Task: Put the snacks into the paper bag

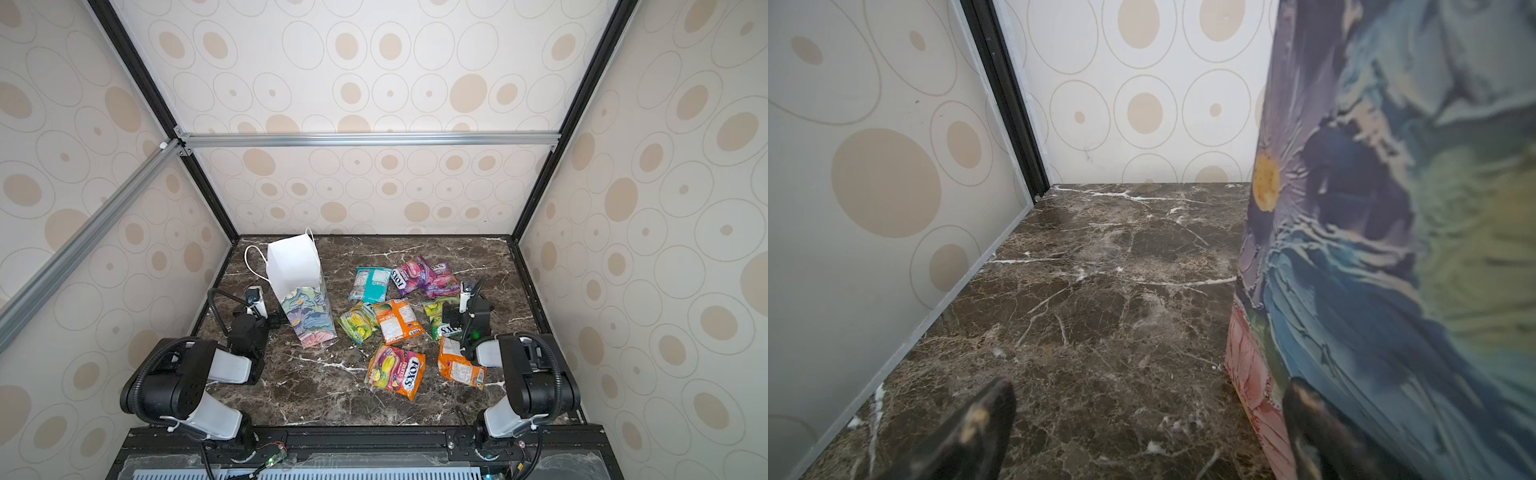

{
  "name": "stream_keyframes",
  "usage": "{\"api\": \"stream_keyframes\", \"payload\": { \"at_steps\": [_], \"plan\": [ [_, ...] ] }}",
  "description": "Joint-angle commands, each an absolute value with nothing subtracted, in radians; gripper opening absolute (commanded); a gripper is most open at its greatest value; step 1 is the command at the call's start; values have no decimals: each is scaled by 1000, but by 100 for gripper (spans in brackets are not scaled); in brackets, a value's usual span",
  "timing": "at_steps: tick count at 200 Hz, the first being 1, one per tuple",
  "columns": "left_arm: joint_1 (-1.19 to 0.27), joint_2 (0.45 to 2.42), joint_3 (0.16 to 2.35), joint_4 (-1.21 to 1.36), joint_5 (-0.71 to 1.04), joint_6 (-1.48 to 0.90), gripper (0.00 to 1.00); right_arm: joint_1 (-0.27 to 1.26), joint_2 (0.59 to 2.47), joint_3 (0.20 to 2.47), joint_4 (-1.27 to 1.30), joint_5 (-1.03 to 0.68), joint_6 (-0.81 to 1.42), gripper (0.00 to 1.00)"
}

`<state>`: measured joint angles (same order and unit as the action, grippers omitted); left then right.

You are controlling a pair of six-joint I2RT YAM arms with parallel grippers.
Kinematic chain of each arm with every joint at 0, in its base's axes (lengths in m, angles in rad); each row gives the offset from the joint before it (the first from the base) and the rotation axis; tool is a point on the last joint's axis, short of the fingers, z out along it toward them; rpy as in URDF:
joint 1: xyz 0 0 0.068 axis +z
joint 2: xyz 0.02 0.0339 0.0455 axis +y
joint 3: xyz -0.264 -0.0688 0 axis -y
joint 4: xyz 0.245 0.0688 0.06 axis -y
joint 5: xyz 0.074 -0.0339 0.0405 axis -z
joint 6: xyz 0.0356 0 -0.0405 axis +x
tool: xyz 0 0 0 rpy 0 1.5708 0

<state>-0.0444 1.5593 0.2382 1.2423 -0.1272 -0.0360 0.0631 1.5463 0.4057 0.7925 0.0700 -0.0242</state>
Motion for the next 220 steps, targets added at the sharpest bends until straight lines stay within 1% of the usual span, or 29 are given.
{"api": "stream_keyframes", "payload": {
  "at_steps": [1,220],
  "plan": [
    [-36,1558,250,1264,-118,-23,100,56,1540,423,797,63,-33,100],
    [-36,1554,244,1270,-122,-24,100,48,1540,425,791,51,-27,100]
  ]
}}
